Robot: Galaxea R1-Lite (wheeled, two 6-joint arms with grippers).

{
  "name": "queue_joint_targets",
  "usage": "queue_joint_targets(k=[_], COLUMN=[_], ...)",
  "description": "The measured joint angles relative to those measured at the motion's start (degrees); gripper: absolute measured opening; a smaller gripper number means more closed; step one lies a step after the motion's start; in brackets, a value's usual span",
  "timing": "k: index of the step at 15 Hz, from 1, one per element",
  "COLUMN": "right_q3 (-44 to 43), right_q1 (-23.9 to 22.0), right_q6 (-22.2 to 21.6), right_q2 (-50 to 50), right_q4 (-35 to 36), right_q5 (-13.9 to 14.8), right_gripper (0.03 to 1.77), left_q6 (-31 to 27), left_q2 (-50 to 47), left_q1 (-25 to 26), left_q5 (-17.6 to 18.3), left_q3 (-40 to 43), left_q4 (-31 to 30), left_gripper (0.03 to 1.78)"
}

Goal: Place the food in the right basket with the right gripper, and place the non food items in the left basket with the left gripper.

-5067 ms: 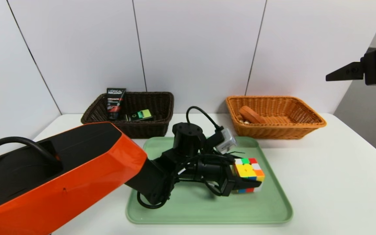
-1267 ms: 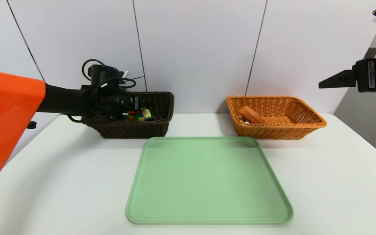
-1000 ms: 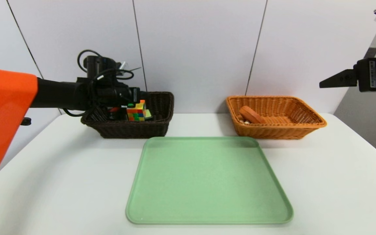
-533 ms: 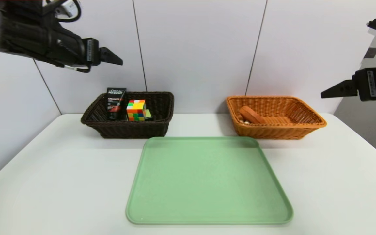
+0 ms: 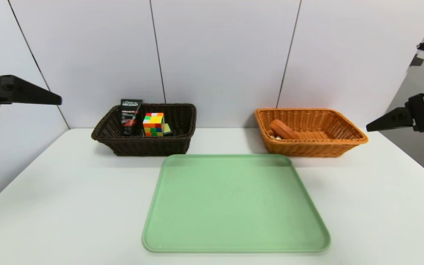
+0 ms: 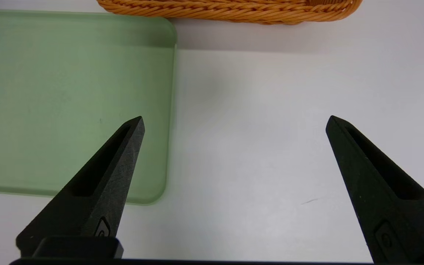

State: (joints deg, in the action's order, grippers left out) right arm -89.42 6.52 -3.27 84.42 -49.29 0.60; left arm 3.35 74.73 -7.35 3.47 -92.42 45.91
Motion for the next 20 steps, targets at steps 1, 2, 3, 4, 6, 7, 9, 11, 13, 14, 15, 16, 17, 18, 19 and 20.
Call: queue_joint_targets(k=[1, 2, 3, 4, 6, 7, 9, 11, 13, 14, 15, 16, 17, 18, 19, 20], right_q3=[0.9, 1.9, 3.3, 5.3, 9.5, 11.7, 16.2, 20.9, 25.9, 28.5, 30.7, 32.2, 33.2, 33.5, 33.7, 33.5], right_q1=[0.0, 0.1, 0.2, 0.3, 0.5, 0.5, 0.4, 0.0, -0.2, -0.3, -0.4, -0.4, -0.4, -0.4, -0.4, -0.4], right_q6=[0.0, 0.0, -0.1, -0.1, 0.0, 0.0, 0.1, 0.4, 0.6, 0.7, 0.8, 0.7, 0.9, 1.2, 1.1, 1.0], right_q2=[-1.9, -3.9, -6.4, -9.6, -16.3, -20.3, -29.5, -39.2, -48.5, -53.5, -57.7, -61.2, -63.8, -65.4, -66.5, -67.3], right_q4=[0.0, 0.0, 0.0, 0.0, 0.1, 0.1, 0.2, 0.2, 0.3, 0.3, 0.4, 0.5, 1.0, 1.3, 1.3, 1.2], right_q5=[0.5, 1.2, 1.9, 2.7, 4.3, 5.0, 6.5, 7.8, 8.2, 8.2, 8.3, 8.5, 8.5, 8.5, 9.0, 10.5], right_gripper=[1.70, 1.70, 1.70, 1.70, 1.70, 1.70, 1.70, 1.70, 1.70, 1.70, 1.70, 1.70, 1.70, 1.70, 1.70, 1.70], left_q6=[0.2, 0.3, 0.2, 0.1, -0.3, -0.4, -1.6, -3.7, -4.9, -6.0, -7.5, -8.9, -9.7, -10.0, -10.6, -11.2], left_q2=[-3.5, -6.8, -10.8, -14.8, -23.7, -28.4, -38.6, -48.0, -55.7, -59.4, -62.5, -65.3, -67.8, -69.8, -71.5, -72.7], left_q1=[0.7, 1.5, 2.6, 3.5, 4.9, 5.3, 5.8, 6.1, 6.4, 6.6, 6.8, 6.9, 7.0, 7.0, 7.0, 7.0], left_q5=[-0.2, -0.3, -0.4, -0.5, -0.5, -0.5, -0.4, -0.4, -0.5, -0.6, -0.9, -1.1, -1.2, -1.2, -1.3, -1.6], left_q3=[2.5, 5.0, 8.3, 11.7, 18.8, 22.0, 28.0, 33.5, 38.0, 40.0, 41.6, 43.0, 44.3, 45.6, 47.1, 48.0], left_q4=[-0.8, -1.3, -1.5, -1.6, -1.7, -1.6, -1.5, -1.3, -1.3, -1.5, -1.6, -1.8, -1.9, -1.9, -1.9, -2.0], left_gripper=[1.67, 1.68, 1.68, 1.69, 1.69, 1.69, 1.69, 1.69, 1.69, 1.69, 1.69, 1.69, 1.69, 1.69, 1.69, 1.69])
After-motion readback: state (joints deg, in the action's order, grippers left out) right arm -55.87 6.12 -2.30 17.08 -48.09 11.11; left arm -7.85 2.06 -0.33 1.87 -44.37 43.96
